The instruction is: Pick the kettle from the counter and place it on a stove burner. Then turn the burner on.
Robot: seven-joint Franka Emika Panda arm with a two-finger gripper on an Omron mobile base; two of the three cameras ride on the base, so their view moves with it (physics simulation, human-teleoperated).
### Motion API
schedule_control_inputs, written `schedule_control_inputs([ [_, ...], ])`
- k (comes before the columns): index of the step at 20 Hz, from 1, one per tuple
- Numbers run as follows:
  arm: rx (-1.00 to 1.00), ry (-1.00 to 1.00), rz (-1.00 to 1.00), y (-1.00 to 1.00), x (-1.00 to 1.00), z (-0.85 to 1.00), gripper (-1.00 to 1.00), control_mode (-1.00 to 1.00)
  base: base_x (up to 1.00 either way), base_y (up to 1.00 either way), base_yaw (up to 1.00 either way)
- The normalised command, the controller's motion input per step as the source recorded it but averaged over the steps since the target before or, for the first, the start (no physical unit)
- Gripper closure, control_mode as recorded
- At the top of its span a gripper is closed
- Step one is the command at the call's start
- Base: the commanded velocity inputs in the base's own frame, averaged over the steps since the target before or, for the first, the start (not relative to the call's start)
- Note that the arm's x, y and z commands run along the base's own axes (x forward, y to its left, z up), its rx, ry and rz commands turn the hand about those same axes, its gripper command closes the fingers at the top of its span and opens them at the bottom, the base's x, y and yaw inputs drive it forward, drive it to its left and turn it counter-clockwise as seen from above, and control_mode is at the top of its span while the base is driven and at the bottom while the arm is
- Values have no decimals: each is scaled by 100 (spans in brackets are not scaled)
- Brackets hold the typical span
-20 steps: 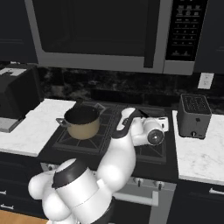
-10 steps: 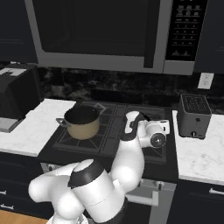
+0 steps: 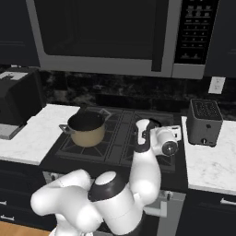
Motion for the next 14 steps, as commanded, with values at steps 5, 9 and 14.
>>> schedule_control_inputs([
  [5,0,-3,2,-6,9,-24,-100,-100,0,0,0],
  [9,-2,0,5,0,-17,-17,-100,-100,0,0,0],
  [14,0,0,6,0,-8,-11,-100,-100,0,0,0],
])
